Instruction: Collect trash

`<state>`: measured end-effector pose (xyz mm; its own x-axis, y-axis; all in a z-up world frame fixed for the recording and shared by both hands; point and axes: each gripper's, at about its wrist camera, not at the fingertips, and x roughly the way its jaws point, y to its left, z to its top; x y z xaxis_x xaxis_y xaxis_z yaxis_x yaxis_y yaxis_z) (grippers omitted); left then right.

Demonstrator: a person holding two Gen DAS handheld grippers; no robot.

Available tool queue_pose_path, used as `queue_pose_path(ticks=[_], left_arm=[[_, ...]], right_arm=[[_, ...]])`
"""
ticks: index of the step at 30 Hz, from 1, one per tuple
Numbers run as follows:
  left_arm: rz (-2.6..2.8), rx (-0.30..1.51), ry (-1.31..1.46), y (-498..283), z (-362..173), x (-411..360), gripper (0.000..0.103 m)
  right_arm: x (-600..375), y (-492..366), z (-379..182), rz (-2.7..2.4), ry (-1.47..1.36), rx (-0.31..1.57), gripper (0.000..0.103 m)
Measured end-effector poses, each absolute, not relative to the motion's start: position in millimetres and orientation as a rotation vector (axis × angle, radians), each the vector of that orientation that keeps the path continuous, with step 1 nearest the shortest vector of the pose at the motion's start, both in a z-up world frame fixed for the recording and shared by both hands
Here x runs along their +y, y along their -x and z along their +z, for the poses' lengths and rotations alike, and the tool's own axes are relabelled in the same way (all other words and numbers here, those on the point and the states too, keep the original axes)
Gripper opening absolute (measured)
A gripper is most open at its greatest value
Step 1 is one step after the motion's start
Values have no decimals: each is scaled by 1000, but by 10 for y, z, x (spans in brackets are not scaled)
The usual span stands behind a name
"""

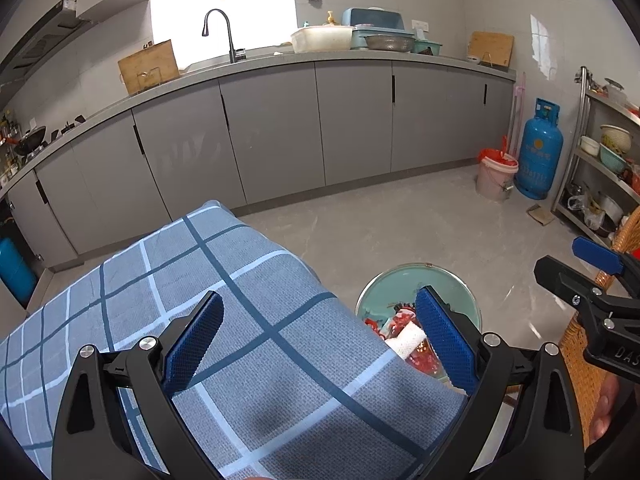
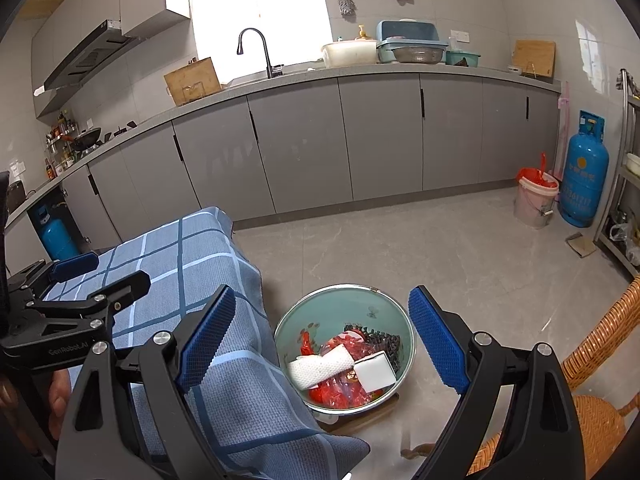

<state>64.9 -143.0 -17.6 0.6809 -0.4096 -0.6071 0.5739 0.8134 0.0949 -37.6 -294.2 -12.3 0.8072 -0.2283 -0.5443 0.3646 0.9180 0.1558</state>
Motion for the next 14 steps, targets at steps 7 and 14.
queue_pose_path(ticks=[7,14], left_arm=[[-554,594,-292,-625,-171,-1430,95],[-572,591,-274,-629,-144,-1393,95]], right_arm=[[-2951,389,-122,-324,-259,542,88],[-2929,397,-106,-321,-257,539,88]])
